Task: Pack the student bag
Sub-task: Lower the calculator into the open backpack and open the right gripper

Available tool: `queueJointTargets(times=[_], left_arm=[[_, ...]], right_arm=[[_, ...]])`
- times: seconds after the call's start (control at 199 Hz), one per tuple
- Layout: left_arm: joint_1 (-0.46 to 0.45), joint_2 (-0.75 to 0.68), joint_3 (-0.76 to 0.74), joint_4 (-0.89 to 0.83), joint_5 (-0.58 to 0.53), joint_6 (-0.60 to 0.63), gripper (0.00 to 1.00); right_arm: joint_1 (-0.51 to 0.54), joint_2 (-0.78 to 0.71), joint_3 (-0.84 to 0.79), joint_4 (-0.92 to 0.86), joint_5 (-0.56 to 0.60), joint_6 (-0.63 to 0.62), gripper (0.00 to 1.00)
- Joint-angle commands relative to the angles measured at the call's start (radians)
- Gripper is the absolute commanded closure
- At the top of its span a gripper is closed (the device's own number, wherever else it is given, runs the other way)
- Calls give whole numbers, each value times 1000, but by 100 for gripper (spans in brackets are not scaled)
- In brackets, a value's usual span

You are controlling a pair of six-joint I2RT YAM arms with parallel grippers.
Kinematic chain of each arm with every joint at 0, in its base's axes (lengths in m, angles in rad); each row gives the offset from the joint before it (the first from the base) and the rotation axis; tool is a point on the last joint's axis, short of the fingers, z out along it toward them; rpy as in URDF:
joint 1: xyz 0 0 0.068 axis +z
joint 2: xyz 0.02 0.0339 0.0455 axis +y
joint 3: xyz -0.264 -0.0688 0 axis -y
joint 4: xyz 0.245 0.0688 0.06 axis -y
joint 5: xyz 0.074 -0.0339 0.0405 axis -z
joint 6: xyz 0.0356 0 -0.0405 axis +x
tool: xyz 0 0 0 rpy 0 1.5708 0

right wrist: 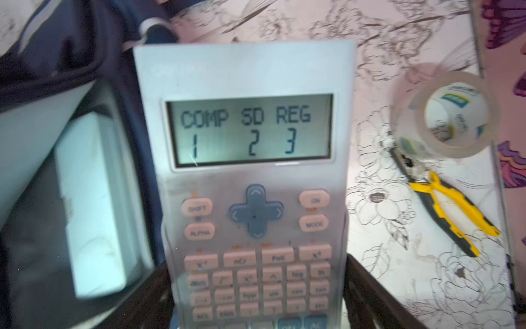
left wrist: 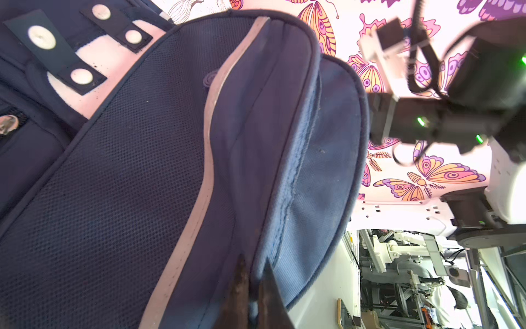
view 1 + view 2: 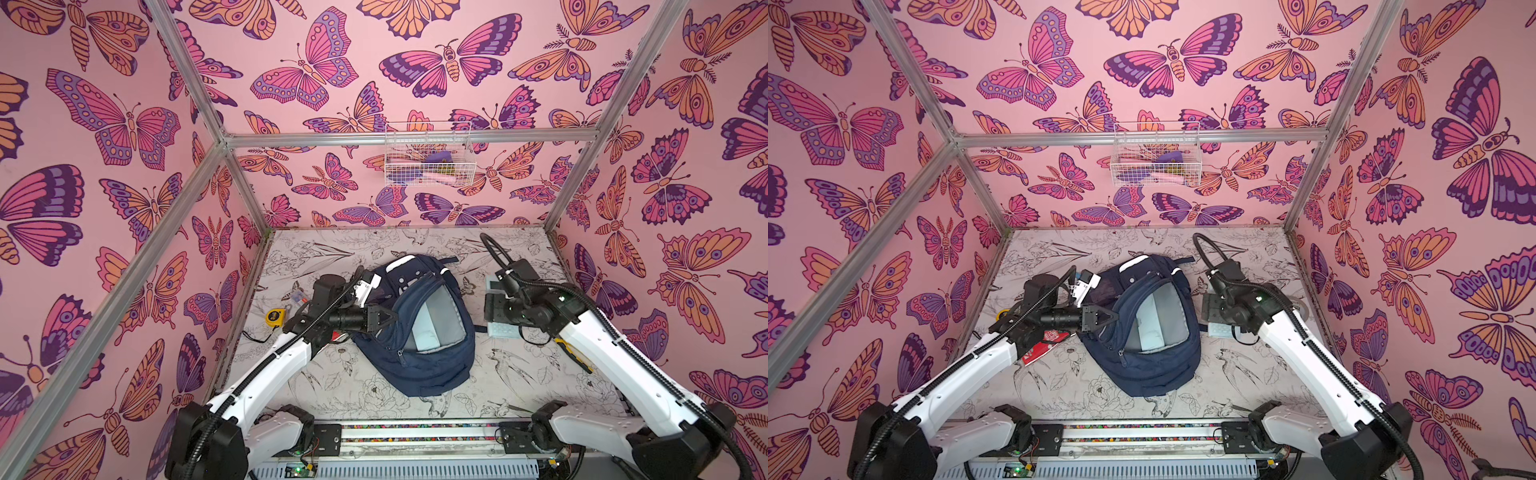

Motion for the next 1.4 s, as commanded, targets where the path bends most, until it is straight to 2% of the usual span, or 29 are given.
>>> queueJointTargets(times=[0.0,0.211,0.341,0.421,0.561,0.667,0.782,0.812,1.058,1.158,1.273,1.328,1.399], left_arm=[[16,-29,-4,131,41,-26,100],[16,-49,-12,141,37,-29,100],[17,-48,-12,147,42,-34,100],[17,-45,-13,152,45,-36,100],[17,-47,-15,151,50,-35,100],[17,-52,-16,150,49,-32,100],[17,-55,-17,144,49,-28,100],[17,-57,-17,142,49,-28,100],[18,-50,-11,143,53,-29,100],[19,-55,-14,142,52,-29,100],[19,-58,-15,141,49,-26,100],[19,-56,-12,139,47,-25,100],[19,-51,-12,137,49,-26,100]], right_arm=[[103,27,7,-18,-90,87,53],[222,143,55,23,-165,115,54],[240,214,80,75,-196,123,52],[239,276,121,86,-174,117,49],[235,399,228,70,-132,114,39],[235,493,306,46,-111,108,23],[234,477,312,63,-97,105,10],[234,464,304,71,-97,105,0],[234,332,168,131,-130,122,0],[242,274,94,151,-133,138,14],[261,210,9,197,-164,147,50],[302,176,-17,230,-165,136,58],[372,123,-47,282,-147,107,61]])
